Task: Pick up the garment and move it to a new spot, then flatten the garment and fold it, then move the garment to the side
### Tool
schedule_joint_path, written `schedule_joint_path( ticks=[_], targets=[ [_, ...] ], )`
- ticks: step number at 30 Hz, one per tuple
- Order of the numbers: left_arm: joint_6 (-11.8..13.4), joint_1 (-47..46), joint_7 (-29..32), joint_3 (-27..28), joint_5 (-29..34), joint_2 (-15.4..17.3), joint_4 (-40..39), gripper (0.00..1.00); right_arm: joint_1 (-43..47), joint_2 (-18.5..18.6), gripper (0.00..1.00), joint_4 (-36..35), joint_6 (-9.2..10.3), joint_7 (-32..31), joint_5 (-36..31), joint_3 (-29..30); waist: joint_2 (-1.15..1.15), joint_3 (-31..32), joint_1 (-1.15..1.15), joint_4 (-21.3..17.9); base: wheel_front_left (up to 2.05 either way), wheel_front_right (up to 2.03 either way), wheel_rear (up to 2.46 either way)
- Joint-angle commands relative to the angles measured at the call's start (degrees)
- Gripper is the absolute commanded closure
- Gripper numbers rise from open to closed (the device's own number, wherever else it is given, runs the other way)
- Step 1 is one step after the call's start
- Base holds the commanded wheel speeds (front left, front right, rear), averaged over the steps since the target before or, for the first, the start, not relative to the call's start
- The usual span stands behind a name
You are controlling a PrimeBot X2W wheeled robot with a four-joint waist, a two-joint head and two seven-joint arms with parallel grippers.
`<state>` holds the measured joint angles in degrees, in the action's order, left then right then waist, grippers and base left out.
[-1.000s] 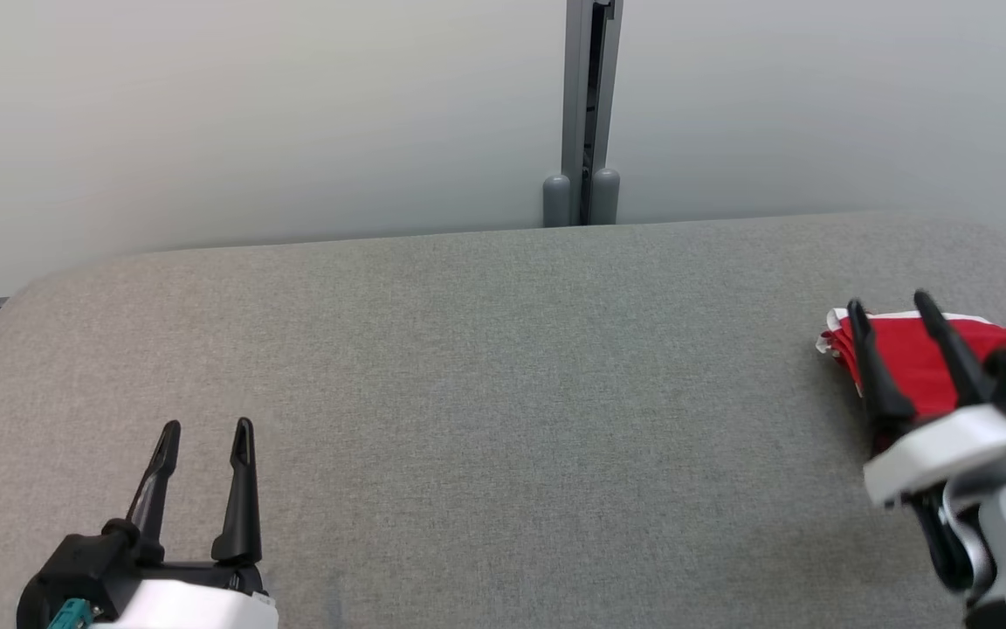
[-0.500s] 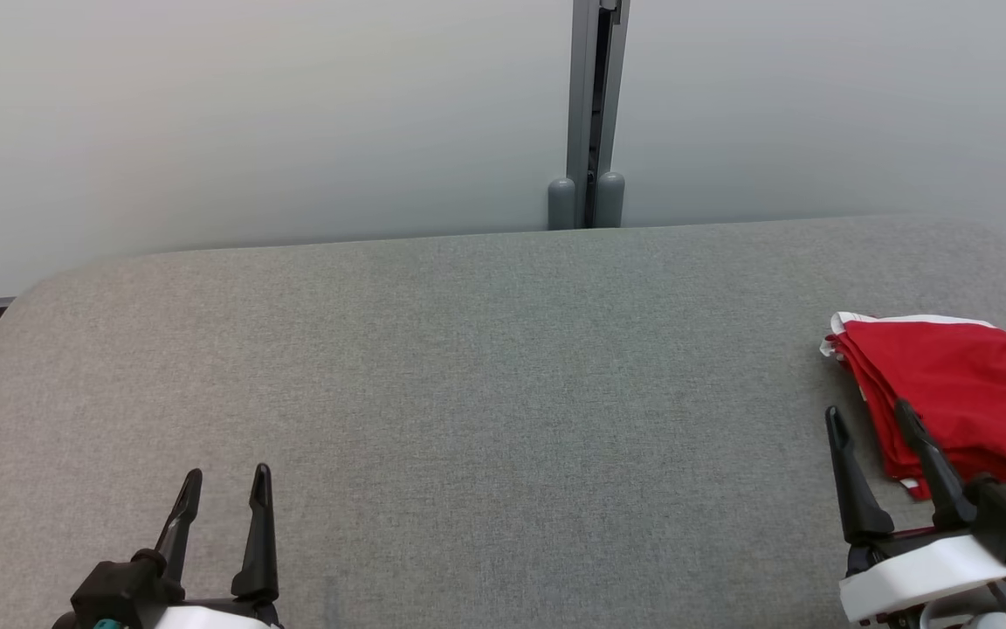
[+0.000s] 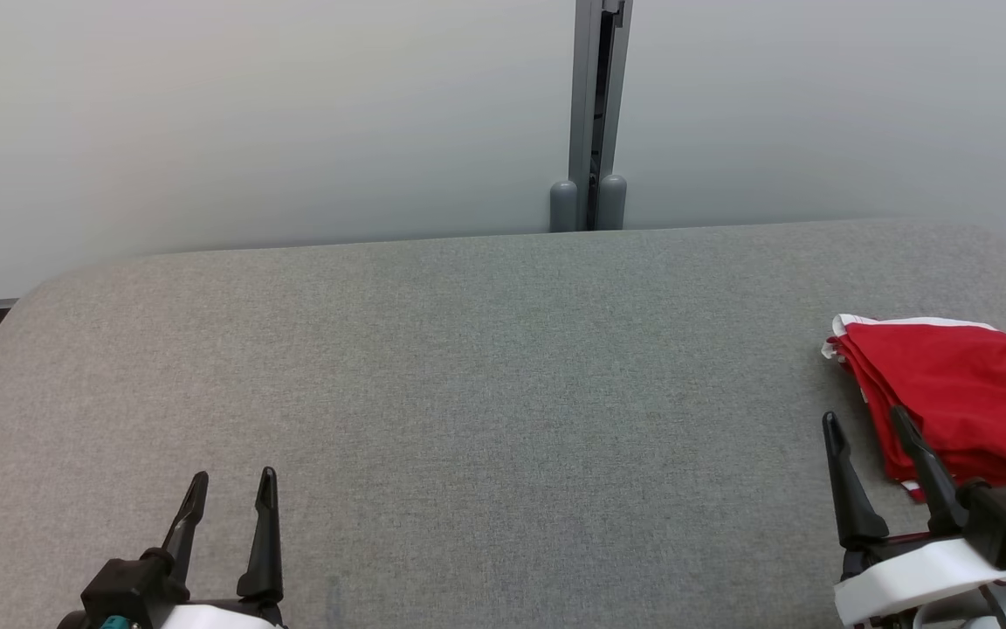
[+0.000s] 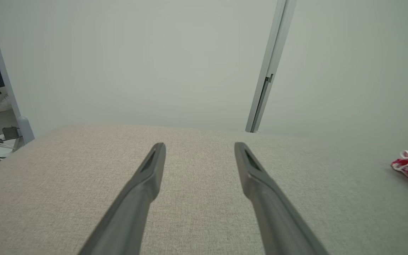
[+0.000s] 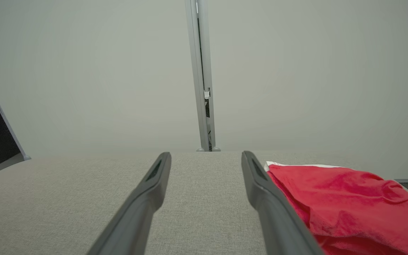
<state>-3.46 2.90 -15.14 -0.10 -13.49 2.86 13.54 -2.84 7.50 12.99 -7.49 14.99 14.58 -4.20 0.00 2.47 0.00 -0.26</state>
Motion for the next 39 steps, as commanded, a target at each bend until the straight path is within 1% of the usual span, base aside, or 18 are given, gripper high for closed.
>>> schedule_joint_path(
  ticks=[1,9,21,25,26,30,39],
  targets=[
    [0.3,-1.1,0.0,0.0,0.5,0.1,-0.1,0.00,0.5,0.2,0.00,0.1,-0.01,0.3,0.1,0.0,0.00,0.0,0.00,0.0,0.00,0.00,0.00],
    [0.3,-1.3,0.0,0.1,0.5,0.1,-0.2,0.00,-0.1,0.3,0.00,0.1,-0.01,0.3,0.8,-1.2,0.00,0.0,0.00,-0.1,0.00,0.00,0.00],
    [0.4,-1.3,0.0,-0.1,0.1,0.1,0.4,0.00,-0.3,0.4,0.00,0.5,-0.01,0.3,0.8,-1.1,0.00,0.1,0.00,0.0,0.00,0.00,0.00],
    [-0.1,-1.4,0.0,-0.3,-0.2,0.1,0.7,0.00,-0.3,0.4,0.00,0.7,-0.01,0.3,0.8,-1.1,0.00,0.1,0.00,0.0,0.00,0.00,0.00],
    [-0.1,-0.8,0.0,-0.3,-0.1,0.0,0.6,1.00,-0.1,0.0,1.00,0.7,0.00,0.0,0.6,-1.3,0.00,0.1,0.00,0.0,0.00,0.00,0.00],
    [-0.1,0.3,0.5,-0.1,-1.1,-0.5,2.7,1.00,1.2,-0.6,1.00,2.4,0.00,-0.5,1.5,-1.7,0.00,0.1,0.00,0.0,0.00,0.00,0.00],
    [-0.6,-1.1,3.2,0.9,-10.7,-0.4,2.5,1.00,0.5,-1.1,1.00,2.2,0.00,-3.1,10.9,-0.1,0.00,-0.1,0.00,0.0,0.00,0.00,0.00]
  ],
)
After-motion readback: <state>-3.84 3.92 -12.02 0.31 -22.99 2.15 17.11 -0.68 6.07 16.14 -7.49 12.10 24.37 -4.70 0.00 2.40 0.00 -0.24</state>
